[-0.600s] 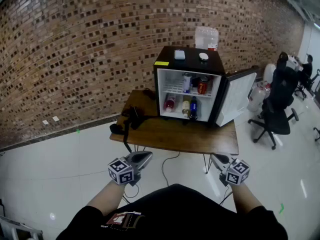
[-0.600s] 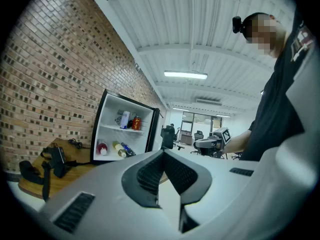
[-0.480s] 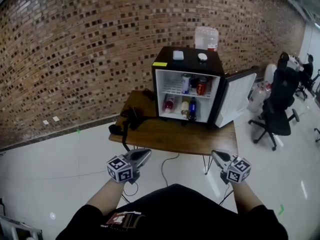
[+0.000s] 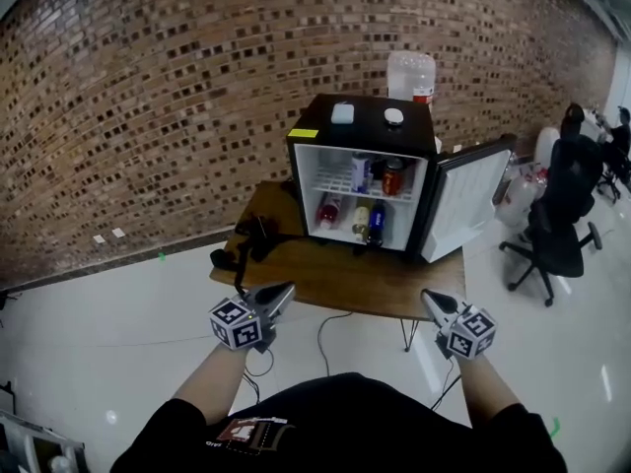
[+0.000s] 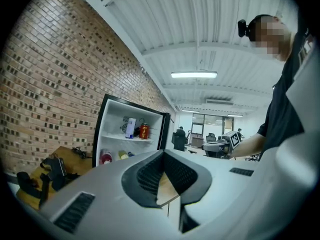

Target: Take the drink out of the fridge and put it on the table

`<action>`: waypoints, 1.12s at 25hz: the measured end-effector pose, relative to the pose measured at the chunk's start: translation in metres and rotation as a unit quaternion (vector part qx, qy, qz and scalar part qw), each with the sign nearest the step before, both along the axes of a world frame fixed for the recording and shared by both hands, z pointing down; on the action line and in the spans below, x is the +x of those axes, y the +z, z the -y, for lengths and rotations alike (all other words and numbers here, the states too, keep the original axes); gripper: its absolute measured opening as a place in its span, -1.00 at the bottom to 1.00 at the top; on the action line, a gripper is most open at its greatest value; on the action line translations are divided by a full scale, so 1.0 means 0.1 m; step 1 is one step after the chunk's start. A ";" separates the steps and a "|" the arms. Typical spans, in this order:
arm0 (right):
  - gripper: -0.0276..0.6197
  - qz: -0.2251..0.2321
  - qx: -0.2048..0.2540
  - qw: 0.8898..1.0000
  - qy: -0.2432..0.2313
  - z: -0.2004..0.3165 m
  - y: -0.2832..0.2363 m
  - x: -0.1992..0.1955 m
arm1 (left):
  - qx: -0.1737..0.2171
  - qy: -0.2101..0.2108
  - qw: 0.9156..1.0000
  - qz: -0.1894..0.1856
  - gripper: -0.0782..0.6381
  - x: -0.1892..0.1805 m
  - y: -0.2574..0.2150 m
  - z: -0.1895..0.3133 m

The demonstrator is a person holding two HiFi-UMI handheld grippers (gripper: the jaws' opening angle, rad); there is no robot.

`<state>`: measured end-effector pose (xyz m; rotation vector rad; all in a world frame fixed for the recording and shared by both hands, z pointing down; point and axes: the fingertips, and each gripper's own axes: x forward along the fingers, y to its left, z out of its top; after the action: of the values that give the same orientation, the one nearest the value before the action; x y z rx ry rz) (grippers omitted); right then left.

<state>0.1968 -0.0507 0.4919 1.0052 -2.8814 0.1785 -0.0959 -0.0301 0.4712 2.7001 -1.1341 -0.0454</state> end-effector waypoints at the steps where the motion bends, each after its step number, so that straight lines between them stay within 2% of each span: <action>1: -0.94 0.001 -0.001 1.000 0.003 0.07 0.02 0.01 | -0.002 -0.001 1.000 -0.003 -0.79 0.01 0.02 0.04; 5: -0.92 0.008 -0.006 1.000 0.019 0.36 0.13 -0.18 | -0.004 0.007 1.000 -0.006 -0.79 -0.14 0.16 0.24; 7: -0.78 0.003 -0.003 1.000 0.026 0.55 0.15 -0.39 | 0.000 0.007 1.000 -0.009 -0.79 -0.37 0.22 0.39; 12: -0.77 -0.002 -0.003 0.998 0.064 1.11 0.08 -1.01 | -0.005 0.017 1.000 -0.022 -0.79 -1.03 0.35 0.74; 14: -0.59 -0.010 -0.001 0.997 0.076 1.33 0.04 -1.25 | -0.012 0.024 0.999 -0.028 -0.79 -1.27 0.42 0.83; 18: -0.59 -0.009 0.013 0.995 0.103 1.85 -0.15 -1.58 | -0.027 0.024 0.999 -0.034 -0.79 -1.63 0.56 1.07; 19: -0.55 -0.012 0.017 0.994 0.110 1.98 -0.20 -1.63 | -0.031 0.024 0.999 -0.036 -0.79 -1.67 0.58 1.14; 21: -0.35 -0.022 0.026 0.992 0.118 2.24 -0.30 -1.68 | -0.035 0.027 0.998 -0.037 -0.79 -1.68 0.60 1.25; 26: -0.24 -0.034 0.045 0.990 0.130 2.94 -0.44 -1.65 | -0.035 0.030 0.999 -0.028 -0.79 -1.47 0.62 1.60; 28: -0.04 -0.037 0.049 0.990 0.126 3.24 -0.45 -1.65 | -0.032 0.028 0.999 -0.025 -0.79 -1.30 0.61 1.76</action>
<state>0.0319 -0.3746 0.4473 1.3635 -2.7113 0.0147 -0.2256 -0.2063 0.5322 2.6566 -1.0277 -0.0652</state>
